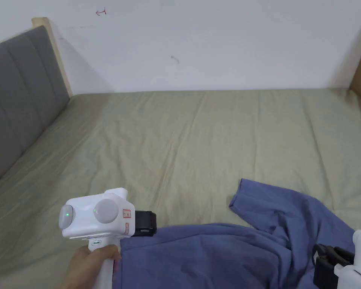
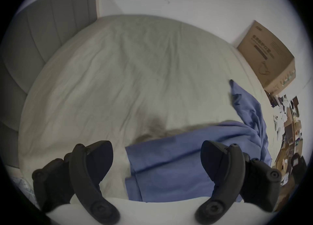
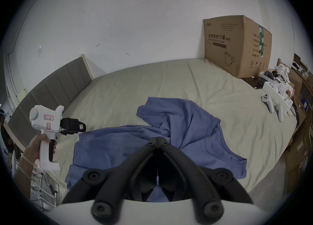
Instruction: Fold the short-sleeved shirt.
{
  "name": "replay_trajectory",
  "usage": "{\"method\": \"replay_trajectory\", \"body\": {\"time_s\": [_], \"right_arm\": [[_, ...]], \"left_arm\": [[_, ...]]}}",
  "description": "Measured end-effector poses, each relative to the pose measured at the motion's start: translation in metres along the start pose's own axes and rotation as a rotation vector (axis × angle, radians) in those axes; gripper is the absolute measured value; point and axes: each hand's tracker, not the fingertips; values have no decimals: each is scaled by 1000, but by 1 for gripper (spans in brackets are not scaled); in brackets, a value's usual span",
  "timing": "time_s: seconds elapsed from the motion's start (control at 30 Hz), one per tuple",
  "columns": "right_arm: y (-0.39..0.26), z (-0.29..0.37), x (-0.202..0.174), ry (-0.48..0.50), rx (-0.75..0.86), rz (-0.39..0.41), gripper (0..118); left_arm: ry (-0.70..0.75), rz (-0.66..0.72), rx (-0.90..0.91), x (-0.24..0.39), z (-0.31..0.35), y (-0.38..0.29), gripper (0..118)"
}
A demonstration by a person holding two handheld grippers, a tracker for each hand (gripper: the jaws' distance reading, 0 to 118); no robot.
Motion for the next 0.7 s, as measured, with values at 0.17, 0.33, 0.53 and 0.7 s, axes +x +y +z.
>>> {"method": "replay_trajectory", "body": {"time_s": [0.17,0.33,0.53,0.7], "right_arm": [[-4,-15,8,-19,-34,0,0],[-7,-19,10,-31,-50,3,0],[-13,-23,6,-5,-78,-13,0],[4,-30,23,37,-86,-40,0]], "left_arm": [[79,-62,-101,6,-50,-10,102],[107,-55,-34,7,-40,-6,70],[138,-104,2,6,-26,-5,0],[62,-10,70,-4,5,-2,0]]}}
